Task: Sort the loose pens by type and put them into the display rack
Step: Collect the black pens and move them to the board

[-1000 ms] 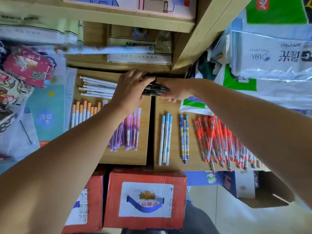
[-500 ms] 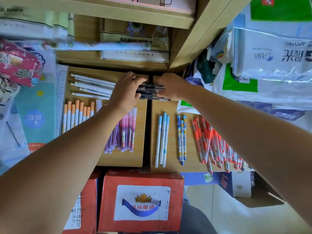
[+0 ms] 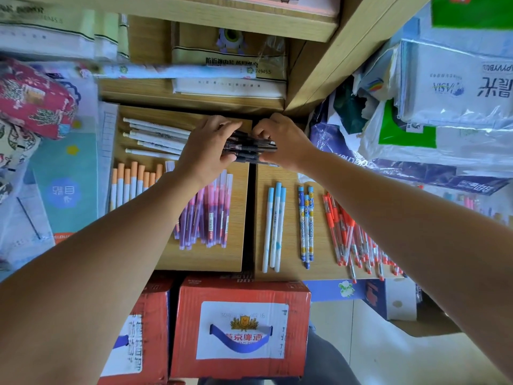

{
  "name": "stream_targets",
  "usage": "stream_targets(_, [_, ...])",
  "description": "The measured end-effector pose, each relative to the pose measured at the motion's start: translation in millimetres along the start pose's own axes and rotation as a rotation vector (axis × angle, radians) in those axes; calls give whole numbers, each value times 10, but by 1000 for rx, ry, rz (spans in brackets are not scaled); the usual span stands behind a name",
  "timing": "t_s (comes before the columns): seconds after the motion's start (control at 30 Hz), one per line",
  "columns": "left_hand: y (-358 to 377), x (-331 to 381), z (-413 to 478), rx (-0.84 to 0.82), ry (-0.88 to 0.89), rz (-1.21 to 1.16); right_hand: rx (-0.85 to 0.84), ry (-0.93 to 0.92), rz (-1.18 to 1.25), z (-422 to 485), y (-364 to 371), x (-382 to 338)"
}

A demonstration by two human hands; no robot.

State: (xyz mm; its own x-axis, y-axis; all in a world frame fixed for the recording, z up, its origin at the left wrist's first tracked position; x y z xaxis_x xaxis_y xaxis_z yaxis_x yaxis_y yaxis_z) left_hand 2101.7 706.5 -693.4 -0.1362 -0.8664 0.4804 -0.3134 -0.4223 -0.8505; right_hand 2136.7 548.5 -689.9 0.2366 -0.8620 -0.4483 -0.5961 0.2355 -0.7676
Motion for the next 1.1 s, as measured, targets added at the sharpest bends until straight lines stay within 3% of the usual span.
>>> stream_targets(0.3, [-62, -263, -148, 2, -53, 39, 8, -4, -151, -9, 123, -91])
stream_targets(0.8, [-116, -390, -171, 49, -178, 54, 28, 32, -167, -17, 95, -114])
stream_targets(1.1, [-90, -305, -164, 27, -158, 53, 81, -8, -165, -40, 131, -115])
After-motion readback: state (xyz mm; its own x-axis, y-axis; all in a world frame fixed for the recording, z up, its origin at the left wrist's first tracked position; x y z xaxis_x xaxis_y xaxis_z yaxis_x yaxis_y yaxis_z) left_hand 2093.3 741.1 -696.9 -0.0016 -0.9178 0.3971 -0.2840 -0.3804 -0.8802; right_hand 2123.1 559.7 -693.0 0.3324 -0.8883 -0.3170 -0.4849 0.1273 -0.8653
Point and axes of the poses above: each hand's wrist, its own z-axis towards the middle knuckle, its own y-axis out of the palm, x = y × z, the point moved 4 cm from there along z, towards the middle knuckle, and after that the axes turned 1 degree about -x, right-handed, at the moved point
